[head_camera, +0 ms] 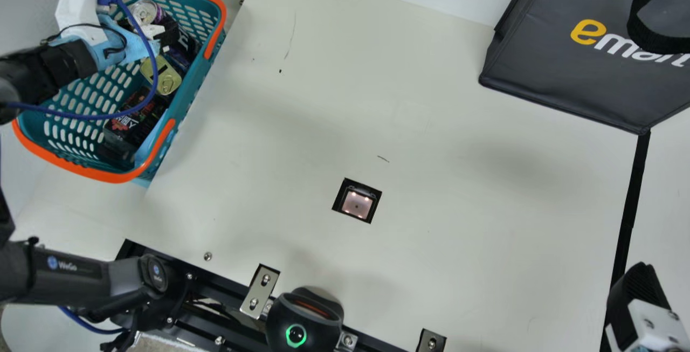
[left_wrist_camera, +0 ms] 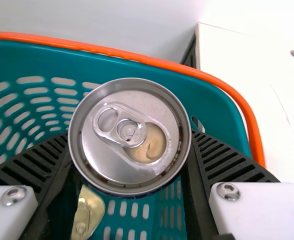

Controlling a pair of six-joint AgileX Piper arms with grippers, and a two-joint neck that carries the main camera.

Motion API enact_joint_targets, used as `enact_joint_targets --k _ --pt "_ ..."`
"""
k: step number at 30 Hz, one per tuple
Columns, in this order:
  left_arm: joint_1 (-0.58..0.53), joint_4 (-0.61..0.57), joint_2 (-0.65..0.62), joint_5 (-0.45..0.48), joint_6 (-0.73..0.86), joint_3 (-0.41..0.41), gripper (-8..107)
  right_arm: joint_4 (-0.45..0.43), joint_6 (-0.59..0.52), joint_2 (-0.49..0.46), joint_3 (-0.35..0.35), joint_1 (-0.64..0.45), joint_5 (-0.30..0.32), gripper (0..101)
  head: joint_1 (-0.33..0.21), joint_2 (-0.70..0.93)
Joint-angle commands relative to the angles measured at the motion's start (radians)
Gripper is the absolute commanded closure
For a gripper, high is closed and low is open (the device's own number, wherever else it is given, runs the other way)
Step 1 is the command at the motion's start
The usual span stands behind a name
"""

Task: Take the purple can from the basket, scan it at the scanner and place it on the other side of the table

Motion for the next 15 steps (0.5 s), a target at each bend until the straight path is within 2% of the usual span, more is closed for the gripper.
enact_joint_targets --k 1,10,15 --pt "-0.015 0.051 -0.078 -0.093 -0.157 0.019 107 0.0 0.0 0.0 0.0 0.0 0.0 6 -0.029 0.002" --pt "-0.082 0.35 -0.232 -0.293 -0.603 0.09 107 0.0 0.0 0.0 0.0 0.0 0.0 6 -0.029 0.002" --pt "-0.079 0.542 -0.289 -0.347 -0.827 0.122 107 0.0 0.0 0.0 0.0 0.0 0.001 6 -0.029 0.002"
